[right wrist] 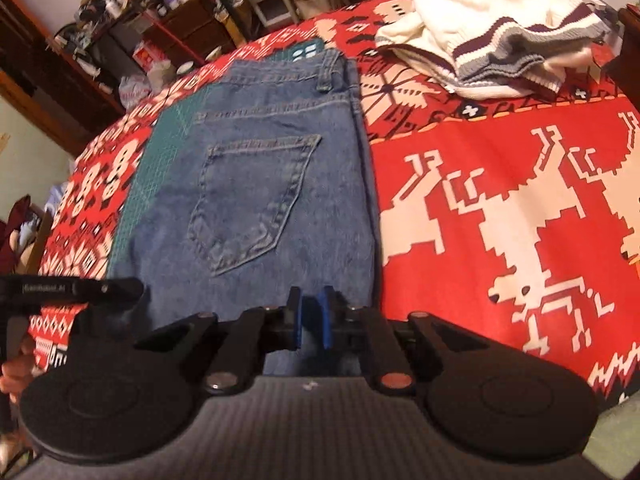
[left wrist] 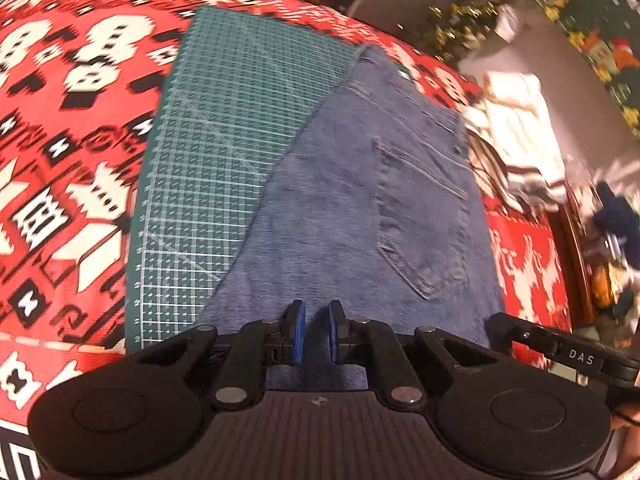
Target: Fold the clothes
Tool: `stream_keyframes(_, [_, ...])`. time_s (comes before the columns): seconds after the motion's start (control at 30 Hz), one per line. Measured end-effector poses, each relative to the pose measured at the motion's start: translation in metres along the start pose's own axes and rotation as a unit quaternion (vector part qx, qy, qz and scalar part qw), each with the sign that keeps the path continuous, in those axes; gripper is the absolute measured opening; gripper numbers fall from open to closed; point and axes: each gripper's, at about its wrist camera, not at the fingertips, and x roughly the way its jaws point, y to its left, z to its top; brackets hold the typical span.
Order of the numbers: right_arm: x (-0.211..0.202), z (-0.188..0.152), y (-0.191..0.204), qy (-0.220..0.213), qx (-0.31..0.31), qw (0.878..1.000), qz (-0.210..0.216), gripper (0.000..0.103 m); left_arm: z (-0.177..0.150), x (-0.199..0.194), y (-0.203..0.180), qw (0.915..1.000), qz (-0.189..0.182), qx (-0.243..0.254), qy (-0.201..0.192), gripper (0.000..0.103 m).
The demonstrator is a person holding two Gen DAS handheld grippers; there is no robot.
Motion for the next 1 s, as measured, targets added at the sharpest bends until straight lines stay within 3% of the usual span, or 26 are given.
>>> stream_keyframes(0.13, [-0.013, 0.009, 0.009, 0.017, -0.033, 0.999, -0.002, 0.014, 0.011, -0.02, -0.012, 0.9991, 0.008, 0.04, -0.003, 0.011])
stream_keyframes(0.33, [-0.046, 0.017, 0.016, 0.045, -0.073, 0.996, -0.002, 0.014, 0.017, -0.056, -0.008, 0.9965, 0.017, 0.081, 0.014, 0.029])
stream_keyframes(0.43, [-0.055, 0.007, 0.011, 0.056, -0.067, 0.996, 0.006, 0.014, 0.01, -0.067, 0.003, 0.9947, 0.036, 0.092, 0.027, 0.031])
stream_keyframes(0.7, [-0.056, -0.014, -0.012, 0.057, -0.036, 0.998, 0.002, 0.018, -0.017, -0.072, 0.036, 0.9959, 0.056, 0.057, 0.043, 0.032])
stream_keyframes(0.87, [-0.055, -0.015, -0.021, 0.054, -0.018, 0.998, 0.003, 0.021, -0.029, -0.07, 0.049, 0.9957, 0.065, 0.04, 0.052, 0.04])
stream_keyframes(1.0, [-0.048, -0.015, -0.023, 0.068, -0.01, 0.998, 0.007, 0.021, -0.032, -0.067, 0.056, 0.9972, 0.045, 0.02, 0.057, 0.04])
